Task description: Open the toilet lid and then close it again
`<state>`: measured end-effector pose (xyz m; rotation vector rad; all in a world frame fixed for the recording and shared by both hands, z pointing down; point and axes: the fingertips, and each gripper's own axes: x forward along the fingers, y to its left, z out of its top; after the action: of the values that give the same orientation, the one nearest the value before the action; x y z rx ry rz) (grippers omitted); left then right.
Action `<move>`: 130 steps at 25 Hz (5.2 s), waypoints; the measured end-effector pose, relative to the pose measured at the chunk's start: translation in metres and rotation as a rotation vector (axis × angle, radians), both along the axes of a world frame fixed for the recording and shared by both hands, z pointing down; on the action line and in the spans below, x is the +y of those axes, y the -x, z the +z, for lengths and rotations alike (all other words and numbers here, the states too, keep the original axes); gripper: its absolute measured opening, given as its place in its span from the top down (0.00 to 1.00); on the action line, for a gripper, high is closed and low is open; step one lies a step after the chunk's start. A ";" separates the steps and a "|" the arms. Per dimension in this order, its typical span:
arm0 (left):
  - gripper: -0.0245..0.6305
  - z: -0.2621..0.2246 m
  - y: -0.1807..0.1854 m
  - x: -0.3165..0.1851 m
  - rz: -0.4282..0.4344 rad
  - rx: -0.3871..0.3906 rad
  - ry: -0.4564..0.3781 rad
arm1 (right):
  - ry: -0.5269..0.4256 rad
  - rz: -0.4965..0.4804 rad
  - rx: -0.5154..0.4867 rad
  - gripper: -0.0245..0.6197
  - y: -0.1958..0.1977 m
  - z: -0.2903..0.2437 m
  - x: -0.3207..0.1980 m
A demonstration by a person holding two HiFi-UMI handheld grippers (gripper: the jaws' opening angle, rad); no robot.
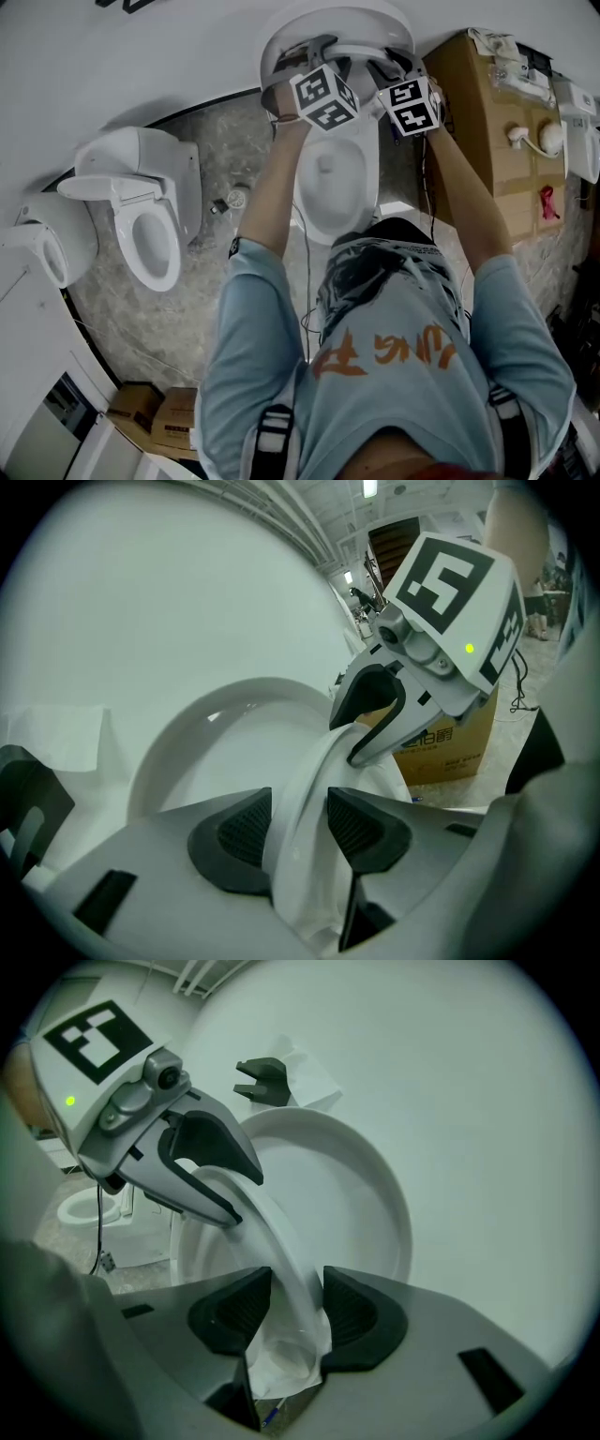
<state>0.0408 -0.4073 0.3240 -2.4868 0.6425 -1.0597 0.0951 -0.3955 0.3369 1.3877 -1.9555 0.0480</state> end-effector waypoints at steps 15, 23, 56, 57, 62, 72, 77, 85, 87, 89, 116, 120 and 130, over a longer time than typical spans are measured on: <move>0.71 -0.005 0.005 0.060 -0.019 -0.111 0.051 | 0.032 -0.143 0.003 0.78 -0.001 -0.010 0.060; 0.72 -0.001 0.011 0.120 -0.061 -0.214 0.021 | 0.088 -0.298 0.023 0.79 0.004 -0.010 0.121; 0.65 0.168 0.086 0.391 -0.157 -0.556 0.259 | 0.294 -0.932 0.116 0.65 0.075 0.143 0.390; 0.64 0.175 0.087 0.396 -0.154 -0.561 0.271 | 0.302 -0.943 0.112 0.64 0.076 0.150 0.394; 0.59 0.212 0.093 0.416 -0.138 -0.594 0.325 | 0.322 -0.980 0.099 0.60 0.082 0.185 0.412; 0.51 0.279 0.101 0.460 -0.111 -0.647 0.406 | 0.398 -1.038 0.108 0.51 0.092 0.254 0.449; 0.48 0.319 0.104 0.478 -0.091 -0.649 0.485 | 0.402 -1.070 0.160 0.48 0.095 0.299 0.462; 0.45 0.373 0.105 0.499 -0.030 -0.657 0.565 | 0.440 -1.106 0.246 0.44 0.097 0.359 0.480; 0.45 0.385 0.105 0.500 -0.023 -0.653 0.583 | 0.474 -1.114 0.262 0.42 0.097 0.375 0.482; 0.45 0.397 0.106 0.501 -0.016 -0.655 0.592 | 0.508 -1.120 0.277 0.39 0.098 0.389 0.481; 0.44 0.462 0.099 0.508 -0.004 -0.563 0.796 | 0.715 -1.204 0.316 0.39 0.100 0.453 0.492; 0.44 0.435 0.092 0.500 -0.091 -0.422 0.861 | 0.748 -1.062 0.164 0.49 0.095 0.425 0.484; 0.87 0.320 0.088 0.407 -0.316 -0.149 0.658 | 0.663 -0.648 -0.186 0.87 0.088 0.322 0.421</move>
<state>-0.0477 -0.0005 0.6442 -2.8523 0.7483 -1.7998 0.0072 0.0252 0.6592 0.3120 -2.1704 0.4836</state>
